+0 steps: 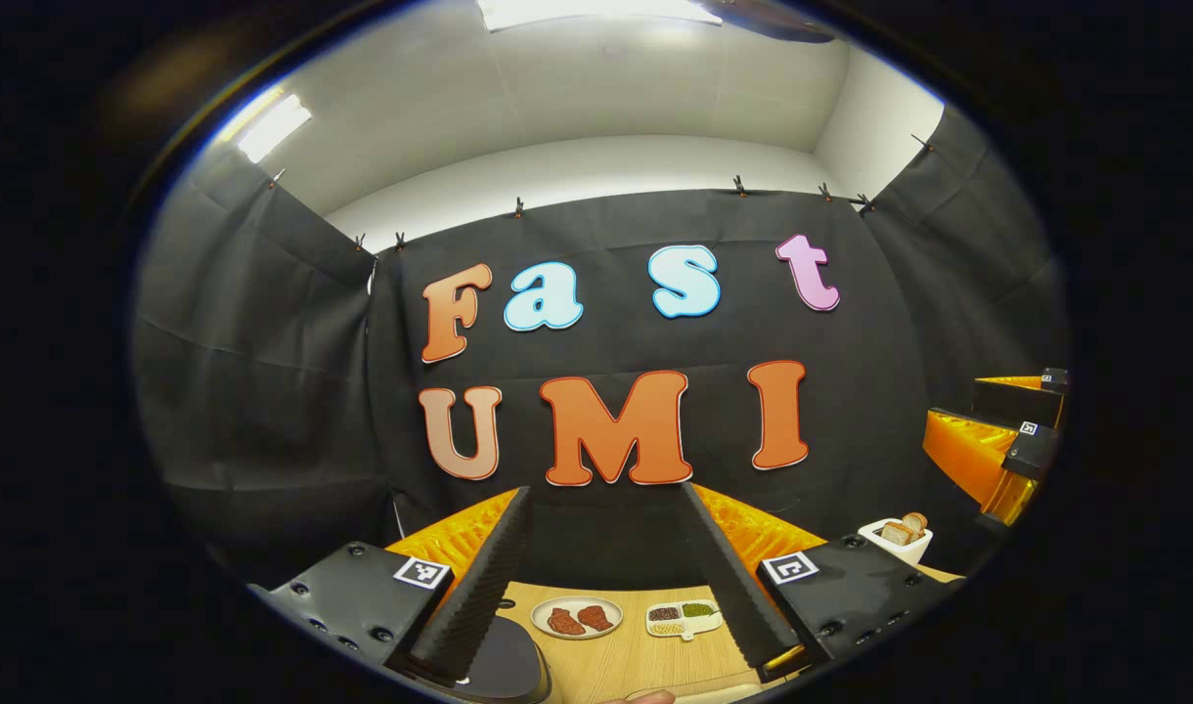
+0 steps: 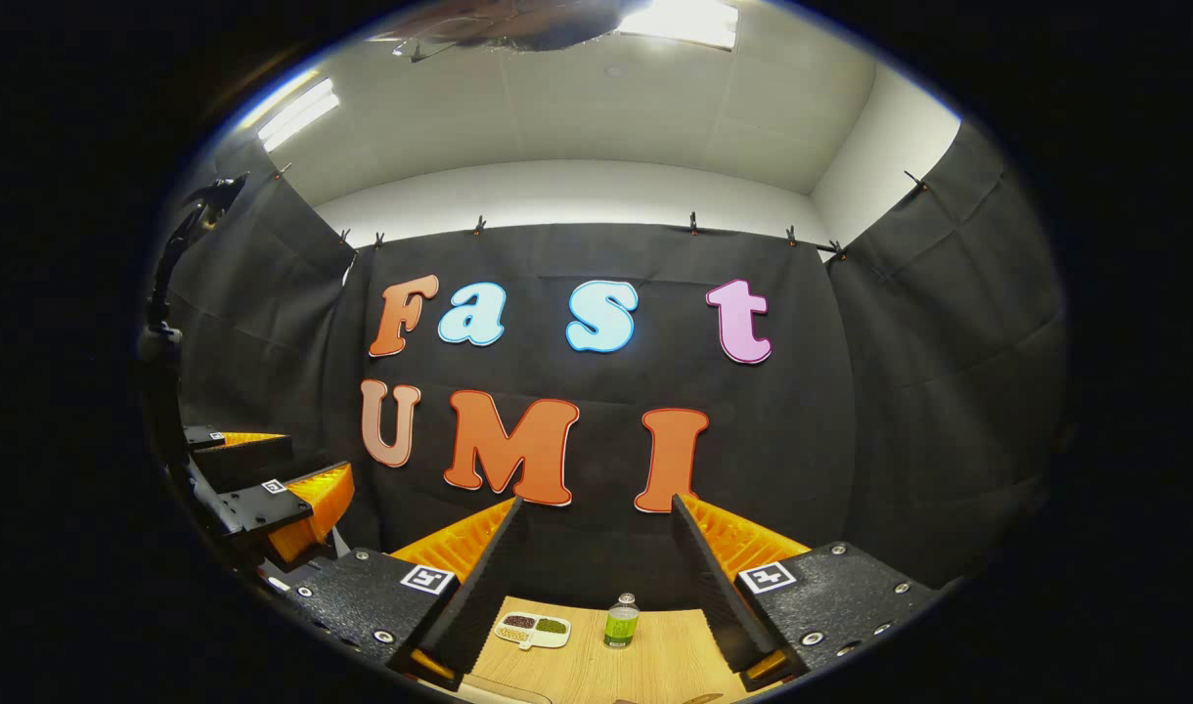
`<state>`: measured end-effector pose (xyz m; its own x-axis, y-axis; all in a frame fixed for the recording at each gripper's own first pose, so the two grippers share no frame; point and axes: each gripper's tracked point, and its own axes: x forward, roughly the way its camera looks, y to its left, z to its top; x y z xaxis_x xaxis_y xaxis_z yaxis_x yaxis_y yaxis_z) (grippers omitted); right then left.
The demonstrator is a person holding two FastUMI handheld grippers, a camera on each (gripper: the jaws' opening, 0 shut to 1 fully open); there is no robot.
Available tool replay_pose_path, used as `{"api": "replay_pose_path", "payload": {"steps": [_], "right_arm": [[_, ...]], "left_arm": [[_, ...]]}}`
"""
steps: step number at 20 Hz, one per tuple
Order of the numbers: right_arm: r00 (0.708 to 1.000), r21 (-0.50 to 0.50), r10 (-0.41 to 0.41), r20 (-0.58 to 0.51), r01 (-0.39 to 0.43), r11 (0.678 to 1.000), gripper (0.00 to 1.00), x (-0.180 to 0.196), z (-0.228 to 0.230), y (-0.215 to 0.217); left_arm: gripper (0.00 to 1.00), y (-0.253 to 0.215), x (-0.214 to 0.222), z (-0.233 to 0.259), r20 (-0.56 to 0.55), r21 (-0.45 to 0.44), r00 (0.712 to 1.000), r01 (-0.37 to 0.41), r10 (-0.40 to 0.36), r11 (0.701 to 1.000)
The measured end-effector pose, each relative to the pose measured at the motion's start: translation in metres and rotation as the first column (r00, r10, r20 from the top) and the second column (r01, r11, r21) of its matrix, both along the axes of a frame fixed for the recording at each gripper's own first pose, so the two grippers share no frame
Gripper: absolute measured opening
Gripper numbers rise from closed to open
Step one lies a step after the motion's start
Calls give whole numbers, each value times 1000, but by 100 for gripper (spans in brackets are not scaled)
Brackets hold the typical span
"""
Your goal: Close the left gripper, press the button to open the rice cooker; take a wooden spoon from the chopstick holder with the right hand, scoop a spoonful of rice and pour it into the rice cooker, then put the wooden spoon back into the chopstick holder.
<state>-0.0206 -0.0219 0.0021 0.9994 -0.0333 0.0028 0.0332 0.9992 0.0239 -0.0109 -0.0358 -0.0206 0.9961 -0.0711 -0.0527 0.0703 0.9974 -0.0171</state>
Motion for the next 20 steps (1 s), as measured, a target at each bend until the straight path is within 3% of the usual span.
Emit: {"api": "replay_pose_path", "payload": {"steps": [4,5,11,17,20], "right_arm": [[1000,-7,-6,4,6,1000,90,-2,1,-3],[1000,-9,-9,2,9,1000,90,-2,0,-4],[1000,-12,-21,0,21,1000,90,-4,-1,-6],[1000,-16,-26,-4,26,1000,90,-4,-3,-8],[999,-10,-36,-15,36,999,90,-4,-7,-12]], "left_arm": [[100,-4,0,1,2,-3,1000,12,-12,1000],[93,-5,0,-1,-3,-3,1000,17,-18,1000],[93,-4,1,-6,-18,-12,999,30,-30,999],[93,-6,10,-13,-48,-23,995,90,-91,996],[93,11,22,-15,-60,-22,996,66,-67,998]]}}
